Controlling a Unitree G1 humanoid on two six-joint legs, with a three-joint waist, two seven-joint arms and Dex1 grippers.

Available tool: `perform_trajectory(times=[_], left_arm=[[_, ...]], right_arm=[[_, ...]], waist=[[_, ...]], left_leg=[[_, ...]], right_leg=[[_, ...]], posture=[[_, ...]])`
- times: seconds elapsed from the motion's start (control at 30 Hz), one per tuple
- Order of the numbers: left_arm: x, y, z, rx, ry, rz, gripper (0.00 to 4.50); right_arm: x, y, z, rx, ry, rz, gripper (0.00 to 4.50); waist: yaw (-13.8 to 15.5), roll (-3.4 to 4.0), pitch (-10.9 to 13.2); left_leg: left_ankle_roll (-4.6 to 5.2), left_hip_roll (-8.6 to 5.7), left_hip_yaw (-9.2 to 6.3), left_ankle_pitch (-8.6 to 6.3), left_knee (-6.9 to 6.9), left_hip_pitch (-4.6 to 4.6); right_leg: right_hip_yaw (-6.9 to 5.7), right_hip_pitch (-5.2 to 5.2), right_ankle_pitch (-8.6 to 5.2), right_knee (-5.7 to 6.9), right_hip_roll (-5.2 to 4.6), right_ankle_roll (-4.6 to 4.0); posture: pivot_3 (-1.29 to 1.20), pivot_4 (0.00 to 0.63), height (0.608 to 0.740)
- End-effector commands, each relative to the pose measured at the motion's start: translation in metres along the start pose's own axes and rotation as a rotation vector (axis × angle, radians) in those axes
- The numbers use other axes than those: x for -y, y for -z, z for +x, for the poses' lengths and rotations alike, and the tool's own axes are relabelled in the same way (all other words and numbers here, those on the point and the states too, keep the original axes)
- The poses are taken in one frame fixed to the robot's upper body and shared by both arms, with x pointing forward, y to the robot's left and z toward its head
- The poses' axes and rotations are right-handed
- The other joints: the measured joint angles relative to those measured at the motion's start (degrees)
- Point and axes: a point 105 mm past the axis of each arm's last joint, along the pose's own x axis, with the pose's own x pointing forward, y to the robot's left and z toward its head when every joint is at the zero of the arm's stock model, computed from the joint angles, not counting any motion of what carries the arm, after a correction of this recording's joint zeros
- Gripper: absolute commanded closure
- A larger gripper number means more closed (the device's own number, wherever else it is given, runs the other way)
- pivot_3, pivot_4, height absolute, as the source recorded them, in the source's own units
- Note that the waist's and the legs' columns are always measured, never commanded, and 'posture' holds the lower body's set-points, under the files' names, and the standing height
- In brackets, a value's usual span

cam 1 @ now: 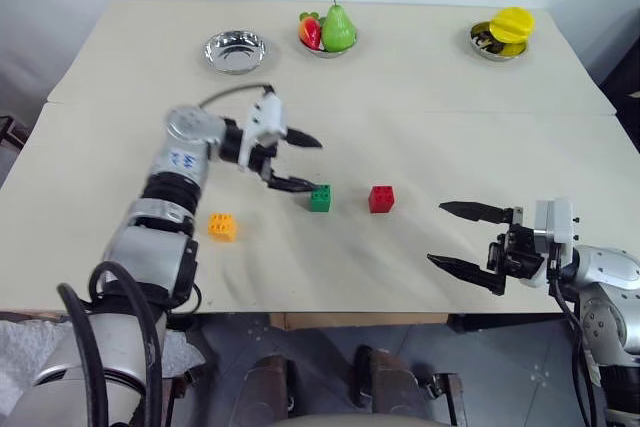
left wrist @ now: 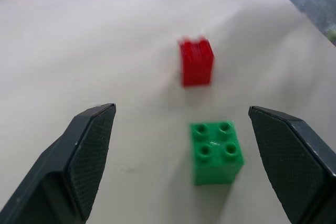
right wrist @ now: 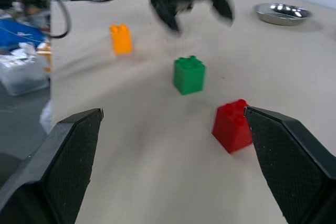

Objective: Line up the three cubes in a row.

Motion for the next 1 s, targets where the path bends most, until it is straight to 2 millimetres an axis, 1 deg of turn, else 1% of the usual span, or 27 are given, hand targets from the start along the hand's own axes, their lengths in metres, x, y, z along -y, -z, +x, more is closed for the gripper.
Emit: perform_trajectory(times=[0.03, 0.1, 0.17, 0.23, 0.27, 0.33, 0.4, 0.47, 0.57, 0.63, 0.67, 0.77, 0.8, 0.9, 0.93, 0.97, 1.0], left_arm=[[0.004, -0.016, -0.041, 0.082, -0.053, 0.028, 0.09], [0.013, -0.009, -0.065, 0.083, -0.131, 0.003, 0.09], [0.031, 0.012, -0.098, 0.054, -0.267, -0.058, 0.09], [0.052, 0.031, -0.126, 0.027, -0.407, -0.121, 0.09], [0.063, 0.038, -0.137, 0.024, -0.471, -0.157, 0.09], [0.093, 0.053, -0.161, 0.018, -0.627, -0.236, 0.09], [0.120, 0.062, -0.177, 0.000, -0.760, -0.285, 0.09], [0.141, 0.066, -0.187, -0.001, -0.866, -0.327, 0.09], [0.174, 0.070, -0.198, -0.011, -1.003, -0.388, 0.09], [0.197, 0.075, -0.200, -0.045, -1.055, -0.429, 0.09], [0.206, 0.077, -0.197, -0.052, -1.060, -0.452, 0.09], [0.227, 0.079, -0.182, -0.078, -1.031, -0.488, 0.09], [0.228, 0.078, -0.178, -0.077, -1.038, -0.485, 0.09], [0.211, 0.068, -0.149, -0.080, -0.995, -0.421, 0.09], [0.206, 0.063, -0.141, -0.058, -0.992, -0.410, 0.09], [0.204, 0.060, -0.136, -0.041, -0.996, -0.407, 0.09], [0.199, 0.059, -0.125, -0.041, -1.025, -0.393, 0.09]], right_arm=[[-0.001, -0.001, 0.008, 0.023, -0.059, 0.053, 0.00], [0.002, -0.002, 0.015, 0.045, -0.073, 0.041, 0.00], [0.003, -0.004, 0.026, 0.074, -0.107, 0.014, 0.00], [0.002, -0.008, 0.036, 0.103, -0.139, -0.025, 0.00], [0.001, -0.010, 0.040, 0.112, -0.159, -0.032, 0.00], [-0.003, -0.016, 0.050, 0.142, -0.200, -0.055, 0.00], [-0.005, -0.022, 0.057, 0.164, -0.229, -0.072, 0.00], [-0.007, -0.026, 0.061, 0.178, -0.250, -0.083, 0.00], [-0.011, -0.034, 0.068, 0.203, -0.293, -0.106, 0.00], [-0.014, -0.036, 0.070, 0.202, -0.326, -0.109, 0.00], [-0.015, -0.036, 0.070, 0.198, -0.337, -0.121, 0.00], [-0.013, -0.035, 0.068, 0.190, -0.339, -0.131, 0.00], [-0.012, -0.034, 0.066, 0.186, -0.336, -0.132, 0.00], [-0.008, -0.025, 0.057, 0.142, -0.336, -0.110, 0.00], [-0.007, -0.023, 0.054, 0.128, -0.334, -0.102, 0.00], [-0.007, -0.022, 0.052, 0.121, -0.334, -0.098, 0.00], [-0.006, -0.019, 0.049, 0.102, -0.329, -0.082, 0.00]], waist=[[-0.6, 0.01, 0.0], [-1.2, 0.03, 0.0], [-2.4, 0.10, 0.0], [-2.8, 0.14, 0.0], [-2.8, 0.14, 0.0], [-2.6, 0.12, 0.0], [-2.5, 0.12, 0.0], [-1.7, 0.11, 0.0], [-0.8, 0.12, 0.0], [-0.9, 0.11, 0.0], [-0.9, 0.11, 0.0], [-1.0, 0.11, 0.0], [-1.0, 0.11, 0.0], [-0.7, 0.10, 0.0], [-0.6, 0.10, 0.0], [-0.7, 0.10, 0.0], [-0.9, 0.11, 0.0]], left_leg=[[0.00, 0.02, 0.01, 0.00, 0.00, 0.02], [0.00, 0.05, -0.07, 0.00, -0.01, 0.06], [0.00, 0.10, -0.25, 0.00, -0.05, 0.17], [-0.01, 0.13, -0.30, 0.00, -0.06, 0.19], [-0.05, 0.19, -0.32, -0.02, -0.06, 0.17], [-0.05, 0.27, -0.38, -0.04, -0.06, 0.12], [-0.03, 0.34, -0.43, -0.09, -0.02, 0.11], [0.04, 0.21, -0.51, -0.14, -0.02, 0.12], [0.14, 0.12, -0.60, -0.22, 0.08, 0.15], [0.12, 0.10, -0.66, -0.26, 0.09, 0.18], [0.08, 0.12, -0.66, -0.29, 0.08, 0.19], [0.03, 0.16, -0.64, -0.32, 0.05, 0.19], [0.03, 0.16, -0.62, -0.33, 0.04, 0.19], [0.04, 0.15, -0.61, -0.33, 0.05, 0.19], [0.04, 0.14, -0.61, -0.33, 0.06, 0.19], [0.05, 0.13, -0.60, -0.33, 0.06, 0.19], [0.06, 0.13, -0.59, -0.34, 0.05, 0.20]], right_leg=[[0.01, 0.00, 0.00, 0.01, 0.00, 0.00], [0.01, 0.00, -0.01, 0.05, 0.00, -0.02], [0.05, 0.00, -0.01, 0.05, 0.01, -0.02], [0.03, -0.01, -0.02, 0.10, 0.02, -0.04], [0.03, -0.05, -0.03, 0.10, 0.03, -0.05], [0.02, -0.07, -0.03, 0.11, 0.00, -0.05], [0.04, -0.09, -0.03, 0.17, -0.12, -0.05], [-0.01, -0.06, -0.03, 0.24, -0.33, -0.05], [0.01, 0.05, -0.02, 0.24, -0.46, -0.05], [-0.02, 0.11, -0.02, 0.20, -0.49, -0.05], [-0.02, 0.11, -0.02, 0.19, -0.48, -0.05], [-0.06, 0.10, -0.03, 0.14, -0.42, -0.07], [-0.05, 0.10, -0.03, 0.13, -0.41, -0.07], [-0.03, 0.10, -0.03, 0.14, -0.42, -0.07], [-0.04, 0.11, -0.03, 0.13, -0.43, -0.07], [-0.02, 0.11, -0.03, 0.14, -0.44, -0.07], [-0.01, 0.11, -0.02, 0.14, -0.44, -0.08]], posture=[[0.00, 0.150, 0.740], [0.00, 0.150, 0.740], [0.00, 0.150, 0.740], [0.00, 0.150, 0.740], [0.00, 0.150, 0.740], [0.00, 0.150, 0.740], [0.00, 0.150, 0.740], [0.00, 0.150, 0.740], [0.00, 0.150, 0.740], [0.00, 0.150, 0.740], [0.00, 0.150, 0.740], [0.00, 0.150, 0.740], [0.00, 0.150, 0.740], [0.00, 0.150, 0.740], [0.00, 0.150, 0.740], [0.00, 0.150, 0.740], [0.00, 0.150, 0.740]])
